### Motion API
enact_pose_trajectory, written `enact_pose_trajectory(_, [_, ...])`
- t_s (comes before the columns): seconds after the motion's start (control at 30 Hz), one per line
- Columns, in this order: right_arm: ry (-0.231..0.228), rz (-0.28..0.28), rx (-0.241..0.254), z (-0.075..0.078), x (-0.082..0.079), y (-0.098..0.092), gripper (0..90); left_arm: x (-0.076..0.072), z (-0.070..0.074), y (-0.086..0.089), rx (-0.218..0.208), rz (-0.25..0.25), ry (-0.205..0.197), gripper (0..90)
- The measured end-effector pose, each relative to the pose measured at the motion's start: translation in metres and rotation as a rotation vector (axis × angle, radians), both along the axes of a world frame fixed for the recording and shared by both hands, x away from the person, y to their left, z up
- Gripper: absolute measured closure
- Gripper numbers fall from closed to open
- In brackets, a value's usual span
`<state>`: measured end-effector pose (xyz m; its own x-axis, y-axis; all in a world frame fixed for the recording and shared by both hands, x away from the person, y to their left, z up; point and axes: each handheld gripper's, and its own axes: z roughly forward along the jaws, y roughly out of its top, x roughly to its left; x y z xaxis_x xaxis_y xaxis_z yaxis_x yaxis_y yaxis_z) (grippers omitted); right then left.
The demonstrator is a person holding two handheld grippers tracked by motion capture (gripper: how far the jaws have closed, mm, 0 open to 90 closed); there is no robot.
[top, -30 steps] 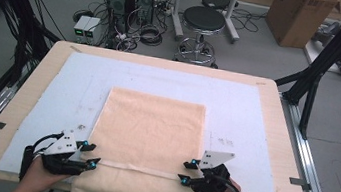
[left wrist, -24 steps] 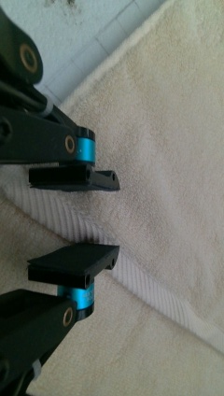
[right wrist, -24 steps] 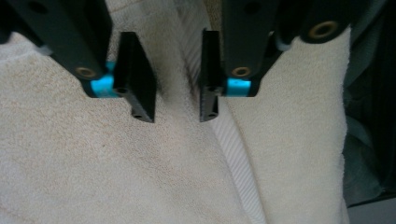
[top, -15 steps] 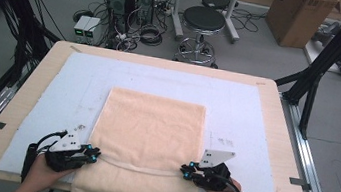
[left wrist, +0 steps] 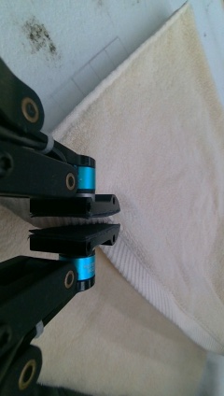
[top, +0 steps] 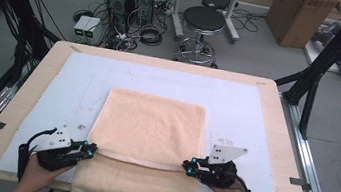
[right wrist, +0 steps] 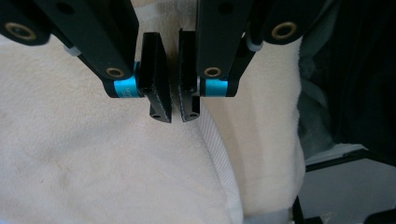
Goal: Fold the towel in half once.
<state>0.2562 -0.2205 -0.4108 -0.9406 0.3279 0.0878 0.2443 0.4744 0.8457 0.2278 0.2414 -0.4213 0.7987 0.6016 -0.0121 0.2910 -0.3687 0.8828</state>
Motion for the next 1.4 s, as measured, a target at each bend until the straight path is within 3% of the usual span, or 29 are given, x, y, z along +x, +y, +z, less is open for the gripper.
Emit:
enact_pose_trajectory(0.13, [-0.014,0.042,0.059,0.018,-0.007,-0.004,84.0,-0.009,0.012,0.002,-0.03,-0.002,-0.018,83.9])
enact_pose_trajectory(0.33, [-0.049,0.09,0.038,0.038,-0.029,-0.003,83.9,-0.04,0.021,0.004,-0.019,-0.03,-0.042,84.0])
enact_pose_trajectory(0.53, [-0.03,0.138,-0.001,0.029,-0.054,0.001,84.0,-0.072,0.015,0.005,0.027,-0.056,-0.033,83.9])
enact_pose_trajectory(0.63, [0.0,0.174,0.007,0.019,-0.063,0.003,82.0,-0.083,0.009,0.008,0.024,-0.073,-0.012,83.7])
enact_pose_trajectory(0.73, [0.04,0.194,0.01,0.012,-0.063,0.003,71.3,-0.084,0.007,0.01,0.008,-0.072,0.001,72.1])
enact_pose_trajectory(0.8, [0.037,0.182,0.016,0.011,-0.059,0.003,64.3,-0.079,0.01,0.011,-0.014,-0.057,0.004,66.5])
enact_pose_trajectory(0.93, [0.023,0.129,-0.012,0.015,-0.046,0.003,58.7,-0.056,0.015,0.007,-0.005,-0.034,-0.004,58.3])
enact_pose_trajectory(1.2, [0.005,-0.053,-0.049,0.009,0.006,-0.007,50.0,0.005,0.013,-0.005,-0.025,0.035,0.029,52.4])
enact_pose_trajectory(1.3, [-0.005,-0.132,-0.041,0.006,0.026,-0.012,47.5,0.031,0.011,-0.009,-0.043,0.112,0.073,52.6])
enact_pose_trajectory(1.4, [0.007,-0.209,-0.03,0.002,0.045,-0.015,47.0,0.053,0.01,-0.013,-0.029,0.185,0.049,52.2])
